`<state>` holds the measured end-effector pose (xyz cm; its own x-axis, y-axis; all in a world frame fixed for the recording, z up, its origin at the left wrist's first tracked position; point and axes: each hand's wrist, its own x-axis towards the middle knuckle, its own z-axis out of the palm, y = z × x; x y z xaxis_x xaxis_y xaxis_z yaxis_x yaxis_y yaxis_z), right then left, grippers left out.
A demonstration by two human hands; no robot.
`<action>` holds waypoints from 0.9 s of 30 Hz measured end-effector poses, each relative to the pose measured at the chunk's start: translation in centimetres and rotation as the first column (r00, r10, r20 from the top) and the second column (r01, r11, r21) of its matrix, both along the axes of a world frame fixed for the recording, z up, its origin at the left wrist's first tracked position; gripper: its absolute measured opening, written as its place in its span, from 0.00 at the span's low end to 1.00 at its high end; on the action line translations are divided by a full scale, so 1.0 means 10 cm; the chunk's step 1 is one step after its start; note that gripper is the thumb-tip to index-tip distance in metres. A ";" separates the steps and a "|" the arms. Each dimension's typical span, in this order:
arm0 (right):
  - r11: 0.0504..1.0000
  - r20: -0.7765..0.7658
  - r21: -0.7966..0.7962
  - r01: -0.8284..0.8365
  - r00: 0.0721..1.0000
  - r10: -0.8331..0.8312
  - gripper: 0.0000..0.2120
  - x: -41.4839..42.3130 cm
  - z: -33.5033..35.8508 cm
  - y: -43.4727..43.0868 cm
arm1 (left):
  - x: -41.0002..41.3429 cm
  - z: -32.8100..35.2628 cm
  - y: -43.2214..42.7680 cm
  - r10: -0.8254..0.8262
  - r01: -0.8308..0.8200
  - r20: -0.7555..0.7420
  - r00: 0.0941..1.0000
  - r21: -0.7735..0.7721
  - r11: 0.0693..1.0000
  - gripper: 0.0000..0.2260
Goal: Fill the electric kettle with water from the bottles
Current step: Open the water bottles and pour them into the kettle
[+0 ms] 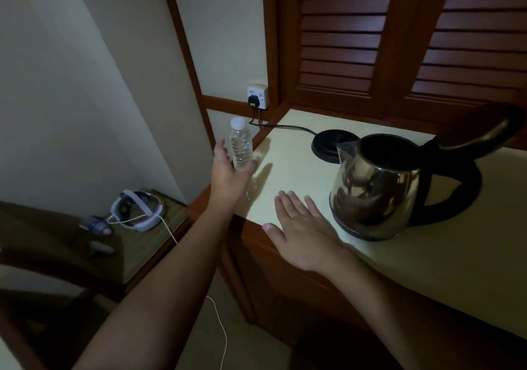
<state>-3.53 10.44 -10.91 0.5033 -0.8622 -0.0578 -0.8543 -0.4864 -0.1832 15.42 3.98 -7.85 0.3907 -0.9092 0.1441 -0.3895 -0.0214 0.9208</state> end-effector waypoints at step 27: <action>0.822 0.499 -0.564 0.078 0.826 0.263 0.15 -0.85 1.42 0.31 | -0.76 0.54 1.24 -0.538 0.560 0.184 0.822 -0.097 0.823 0.23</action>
